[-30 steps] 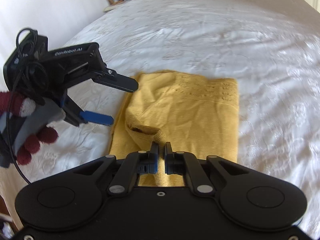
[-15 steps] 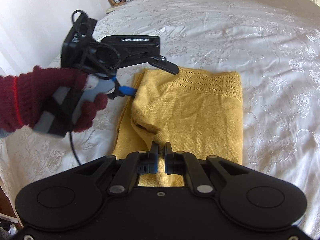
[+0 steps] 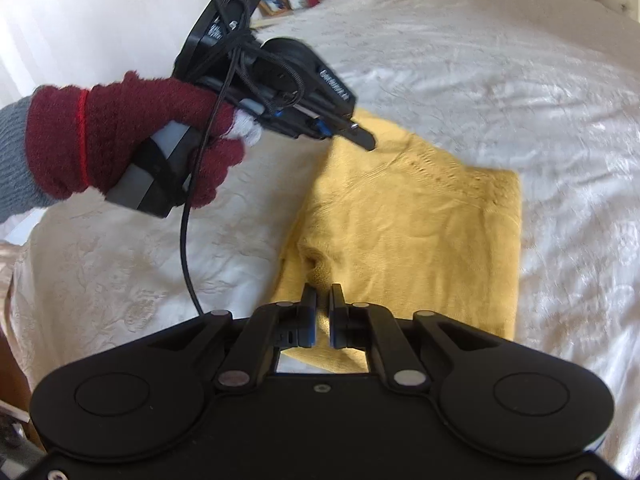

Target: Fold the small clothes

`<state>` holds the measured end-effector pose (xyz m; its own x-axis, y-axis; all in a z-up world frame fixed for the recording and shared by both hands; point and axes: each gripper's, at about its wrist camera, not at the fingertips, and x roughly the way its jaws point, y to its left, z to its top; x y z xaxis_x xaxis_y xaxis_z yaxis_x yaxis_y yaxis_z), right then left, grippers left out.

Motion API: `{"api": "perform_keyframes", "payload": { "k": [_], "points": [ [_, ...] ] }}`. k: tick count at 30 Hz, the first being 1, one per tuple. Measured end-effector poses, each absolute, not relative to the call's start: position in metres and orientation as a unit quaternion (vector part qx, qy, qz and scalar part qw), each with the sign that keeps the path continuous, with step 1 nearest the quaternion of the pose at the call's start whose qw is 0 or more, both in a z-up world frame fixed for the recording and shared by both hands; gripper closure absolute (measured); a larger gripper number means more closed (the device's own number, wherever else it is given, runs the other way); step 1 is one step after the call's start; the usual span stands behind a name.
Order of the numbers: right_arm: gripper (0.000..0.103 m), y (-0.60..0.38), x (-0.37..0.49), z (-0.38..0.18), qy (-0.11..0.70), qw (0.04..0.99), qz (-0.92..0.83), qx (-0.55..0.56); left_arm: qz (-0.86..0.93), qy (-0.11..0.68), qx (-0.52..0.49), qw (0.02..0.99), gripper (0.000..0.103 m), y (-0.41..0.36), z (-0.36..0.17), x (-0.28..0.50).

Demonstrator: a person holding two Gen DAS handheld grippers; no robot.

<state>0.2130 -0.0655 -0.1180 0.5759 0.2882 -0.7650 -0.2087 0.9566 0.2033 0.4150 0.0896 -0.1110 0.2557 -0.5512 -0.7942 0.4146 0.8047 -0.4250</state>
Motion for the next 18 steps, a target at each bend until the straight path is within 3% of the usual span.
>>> {"api": "perform_keyframes", "payload": {
  "k": [5,7,9,11,13,14,18],
  "points": [
    [0.09,-0.03,0.229,-0.147,0.472,0.862,0.185,0.004,-0.258,0.564,-0.027,0.783,0.094,0.104,-0.145,0.429],
    [0.081,-0.015,0.237,-0.17,0.497,0.844,0.201,-0.011,-0.232,0.582,-0.021,0.779,0.083,0.112,-0.168,0.432],
    [0.077,-0.004,0.241,-0.19,0.529,0.822,0.21,-0.025,-0.237,0.581,-0.058,0.776,0.077,0.123,-0.179,0.432],
    [0.067,-0.005,0.237,-0.19,0.529,0.82,0.219,-0.018,-0.243,0.576,-0.091,0.775,0.064,0.133,-0.177,0.429],
    [0.032,-0.017,0.231,-0.18,0.515,0.826,0.228,0.013,-0.245,0.566,-0.095,0.781,0.005,0.139,-0.171,0.423],
    [0.025,-0.027,0.228,-0.173,0.508,0.83,0.228,0.033,-0.247,0.556,-0.096,0.788,0.0,0.143,-0.167,0.419],
    [0.006,-0.072,0.222,-0.148,0.478,0.852,0.198,0.085,-0.234,0.539,-0.105,0.802,0.0,0.157,-0.152,0.402]
  ]
}}
